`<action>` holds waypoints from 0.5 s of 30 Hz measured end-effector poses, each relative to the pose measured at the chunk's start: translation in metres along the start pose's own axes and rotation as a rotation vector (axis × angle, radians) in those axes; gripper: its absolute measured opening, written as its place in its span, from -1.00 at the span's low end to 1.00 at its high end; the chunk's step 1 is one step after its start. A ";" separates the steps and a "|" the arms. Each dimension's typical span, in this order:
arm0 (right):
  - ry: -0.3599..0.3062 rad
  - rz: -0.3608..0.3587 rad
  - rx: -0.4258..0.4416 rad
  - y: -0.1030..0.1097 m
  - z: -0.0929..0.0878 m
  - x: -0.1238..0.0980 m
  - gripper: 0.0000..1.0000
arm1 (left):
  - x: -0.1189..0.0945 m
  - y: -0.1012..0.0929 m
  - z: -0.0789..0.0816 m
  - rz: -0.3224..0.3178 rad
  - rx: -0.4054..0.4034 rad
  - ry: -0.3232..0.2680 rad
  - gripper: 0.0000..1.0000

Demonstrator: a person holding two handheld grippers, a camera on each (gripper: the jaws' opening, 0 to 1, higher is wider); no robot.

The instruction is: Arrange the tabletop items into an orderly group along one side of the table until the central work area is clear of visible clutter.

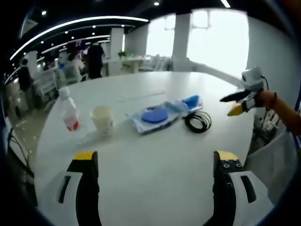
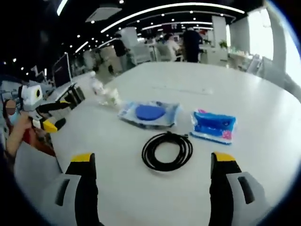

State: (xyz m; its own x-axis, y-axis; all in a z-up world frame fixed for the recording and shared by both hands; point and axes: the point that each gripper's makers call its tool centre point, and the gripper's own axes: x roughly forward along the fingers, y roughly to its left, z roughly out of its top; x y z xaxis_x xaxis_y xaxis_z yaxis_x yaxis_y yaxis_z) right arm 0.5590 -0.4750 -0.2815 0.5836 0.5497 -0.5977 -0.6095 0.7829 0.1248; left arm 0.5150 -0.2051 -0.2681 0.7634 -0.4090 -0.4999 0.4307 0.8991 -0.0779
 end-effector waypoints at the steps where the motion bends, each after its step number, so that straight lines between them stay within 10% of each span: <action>1: -0.004 0.013 0.001 0.005 0.000 -0.004 0.99 | -0.003 -0.001 0.001 0.001 0.000 -0.004 0.99; 15: -0.077 0.034 -0.083 0.038 -0.003 -0.036 0.99 | -0.022 -0.010 -0.017 0.017 0.023 0.008 0.99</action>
State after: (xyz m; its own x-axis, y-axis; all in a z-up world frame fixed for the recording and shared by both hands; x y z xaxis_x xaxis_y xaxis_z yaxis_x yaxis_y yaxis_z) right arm 0.5132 -0.4657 -0.2582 0.5997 0.5984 -0.5313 -0.6697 0.7387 0.0762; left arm 0.4856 -0.2030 -0.2714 0.7669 -0.3922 -0.5079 0.4285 0.9022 -0.0497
